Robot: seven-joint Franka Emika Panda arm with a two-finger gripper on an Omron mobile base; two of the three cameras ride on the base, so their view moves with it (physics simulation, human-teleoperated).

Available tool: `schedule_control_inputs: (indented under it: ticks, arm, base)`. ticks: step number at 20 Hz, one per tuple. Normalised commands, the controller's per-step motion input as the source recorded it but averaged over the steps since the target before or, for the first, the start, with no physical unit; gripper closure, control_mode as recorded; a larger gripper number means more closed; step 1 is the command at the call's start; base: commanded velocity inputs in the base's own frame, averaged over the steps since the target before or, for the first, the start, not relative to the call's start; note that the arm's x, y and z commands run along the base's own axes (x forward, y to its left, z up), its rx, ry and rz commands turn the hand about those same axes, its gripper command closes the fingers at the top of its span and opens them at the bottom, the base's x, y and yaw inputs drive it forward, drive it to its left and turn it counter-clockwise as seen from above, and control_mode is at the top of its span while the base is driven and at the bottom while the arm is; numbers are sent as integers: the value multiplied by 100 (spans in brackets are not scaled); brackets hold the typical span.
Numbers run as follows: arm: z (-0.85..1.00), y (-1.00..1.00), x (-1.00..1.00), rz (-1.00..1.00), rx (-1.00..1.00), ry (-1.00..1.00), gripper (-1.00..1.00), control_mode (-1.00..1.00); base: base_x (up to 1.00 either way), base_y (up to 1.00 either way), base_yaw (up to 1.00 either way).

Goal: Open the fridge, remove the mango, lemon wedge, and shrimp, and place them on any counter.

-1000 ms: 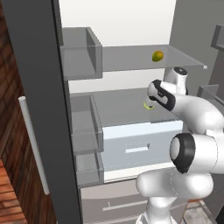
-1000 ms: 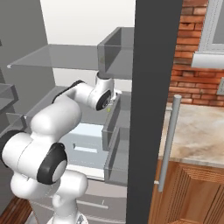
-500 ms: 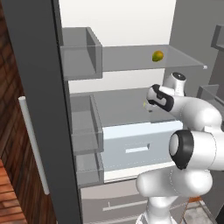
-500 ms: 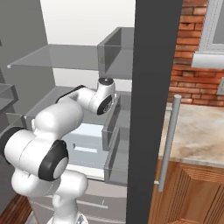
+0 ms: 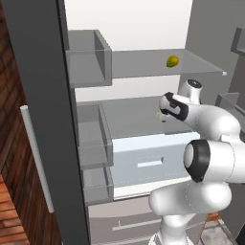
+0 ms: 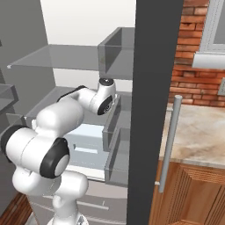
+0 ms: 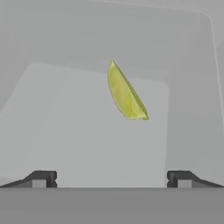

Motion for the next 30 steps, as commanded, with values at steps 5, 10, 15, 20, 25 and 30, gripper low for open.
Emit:
schedule_control_inputs:
  ticks: [5,10,15,20,25,30]
  arm:
    - [-6,0,32,3,0,0,-100,-100]
    - [-3,0,31,4,0,0,-100,-100]
    - [-4,0,25,3,0,0,-100,-100]
    - [-21,0,1,1,0,0,-100,-100]
    - [-26,0,9,0,0,0,-100,-100]
    - [-16,0,31,0,0,0,-100,-100]
  base:
    - [0,0,0]
    - [0,0,0]
    - [0,0,0]
    - [0,0,0]
    - [0,0,0]
    - [0,0,0]
